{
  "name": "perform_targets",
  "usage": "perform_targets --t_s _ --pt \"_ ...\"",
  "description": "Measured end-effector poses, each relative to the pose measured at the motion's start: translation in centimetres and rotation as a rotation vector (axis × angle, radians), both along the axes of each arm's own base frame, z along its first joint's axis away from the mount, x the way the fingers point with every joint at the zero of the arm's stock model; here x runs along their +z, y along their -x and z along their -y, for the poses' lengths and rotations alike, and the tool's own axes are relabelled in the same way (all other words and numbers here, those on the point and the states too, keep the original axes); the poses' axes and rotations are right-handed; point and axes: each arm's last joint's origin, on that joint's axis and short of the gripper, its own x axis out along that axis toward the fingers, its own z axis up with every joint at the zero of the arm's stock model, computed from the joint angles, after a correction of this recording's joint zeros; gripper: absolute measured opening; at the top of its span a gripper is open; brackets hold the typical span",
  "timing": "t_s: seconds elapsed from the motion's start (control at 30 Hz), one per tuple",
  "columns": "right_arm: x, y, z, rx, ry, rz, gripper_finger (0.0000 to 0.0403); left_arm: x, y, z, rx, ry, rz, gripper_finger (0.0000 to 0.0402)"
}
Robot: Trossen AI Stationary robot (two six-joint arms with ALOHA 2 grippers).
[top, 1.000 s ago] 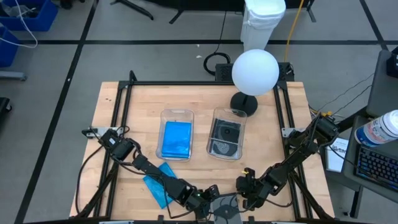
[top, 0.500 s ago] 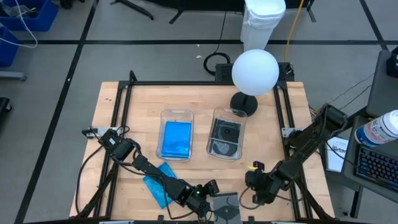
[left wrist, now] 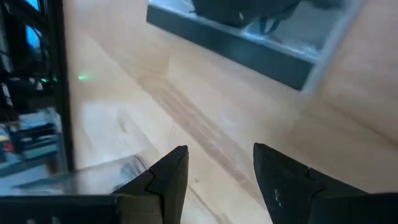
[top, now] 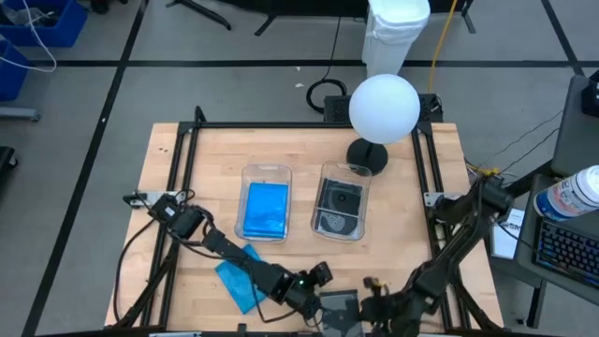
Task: Pick & place jewel cases by type
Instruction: Put the black CD case into the right transparent bin
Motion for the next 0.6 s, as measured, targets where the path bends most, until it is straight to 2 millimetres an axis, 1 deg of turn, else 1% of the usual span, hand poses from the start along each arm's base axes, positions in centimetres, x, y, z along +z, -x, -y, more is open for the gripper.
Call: perform_targets --t_s 0.07,0.13,0.23,0.33,0.43,0.6 --pt "-1.1 -0.7 -1.3 0.028 -0.021 -0.059 0.0000 -0.1 -0.3 -0.4 0.006 0.044 -0.013 0.0186" --pt "-1.6 -1.3 -2.6 0.050 -0.048 -0.096 0.0000 -0.1 -0.5 -0.7 0.005 0.091 -0.028 0.0186" --pt "-1.7 -2.1 -4.5 0.076 -0.073 -0.099 0.0000 -0.1 -0.7 -1.1 -0.001 0.125 -0.042 0.0186" --pt "-1.1 -2.4 -5.9 0.093 -0.090 -0.082 0.0000 -0.1 -1.0 -1.4 0.002 0.153 -0.043 0.0186" --pt "-0.9 -2.5 -6.8 0.105 -0.117 -0.067 0.0000 0.0 -1.3 -1.7 0.007 0.201 -0.038 0.0186" --pt "-2.8 -1.8 -7.2 0.073 -0.146 -0.204 0.0000 0.0 -1.6 -1.9 -0.004 0.267 -0.045 0.0186"
